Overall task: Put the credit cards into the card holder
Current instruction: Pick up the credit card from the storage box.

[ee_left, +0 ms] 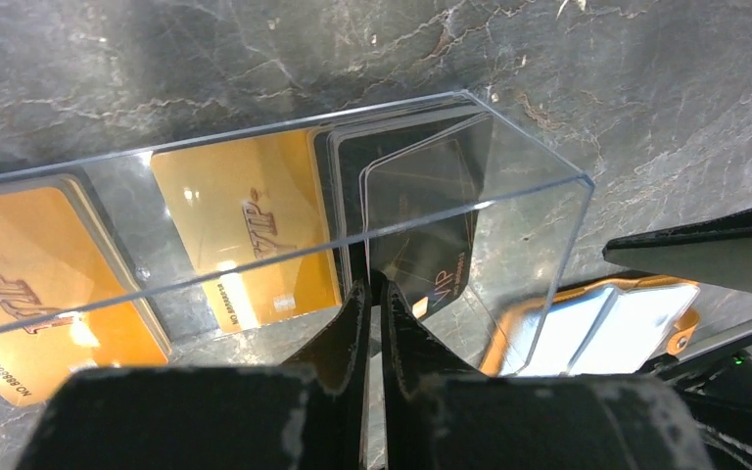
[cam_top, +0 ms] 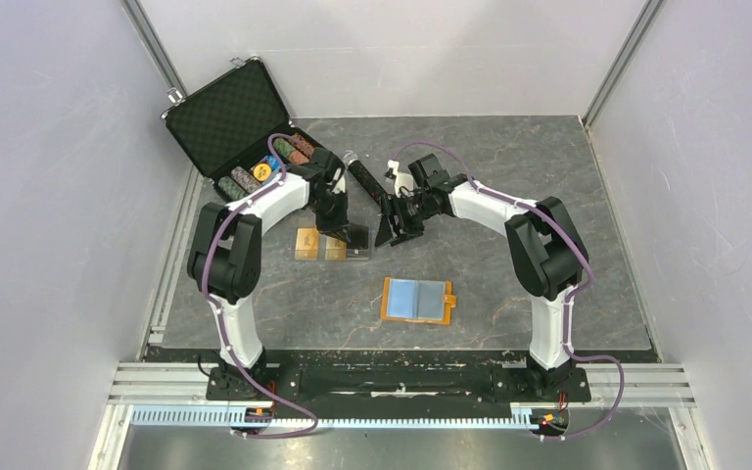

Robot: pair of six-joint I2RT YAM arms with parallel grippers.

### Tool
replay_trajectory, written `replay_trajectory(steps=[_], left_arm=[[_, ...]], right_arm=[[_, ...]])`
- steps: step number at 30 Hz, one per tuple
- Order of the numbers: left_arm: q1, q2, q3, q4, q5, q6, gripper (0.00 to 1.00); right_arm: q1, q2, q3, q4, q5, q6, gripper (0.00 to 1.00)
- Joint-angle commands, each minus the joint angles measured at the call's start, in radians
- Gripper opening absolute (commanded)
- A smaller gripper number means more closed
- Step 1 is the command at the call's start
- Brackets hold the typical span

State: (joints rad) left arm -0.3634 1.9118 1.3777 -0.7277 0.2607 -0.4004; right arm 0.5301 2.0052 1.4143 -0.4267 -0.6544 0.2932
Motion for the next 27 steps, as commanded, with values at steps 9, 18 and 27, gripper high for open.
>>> replay_trajectory(steps=[9, 18, 27], left_arm=[[-0.047, 0.105, 0.120, -0.138, -0.076, 0.126, 0.20], [-0.065, 0.098, 0.166, -0.148, -0.058, 0.129, 0.07], [-0.065, 0.073, 0.205, -0.146, -0.030, 0.108, 0.07]], right_arm=[[-0.003, -0.056, -0.004, 0.016, 0.004, -0.005, 0.60], [-0.002, -0.046, 0.001, 0.015, 0.001, -0.007, 0.60], [-0.006, -0.044, 0.001, 0.014, 0.002, -0.011, 0.60]])
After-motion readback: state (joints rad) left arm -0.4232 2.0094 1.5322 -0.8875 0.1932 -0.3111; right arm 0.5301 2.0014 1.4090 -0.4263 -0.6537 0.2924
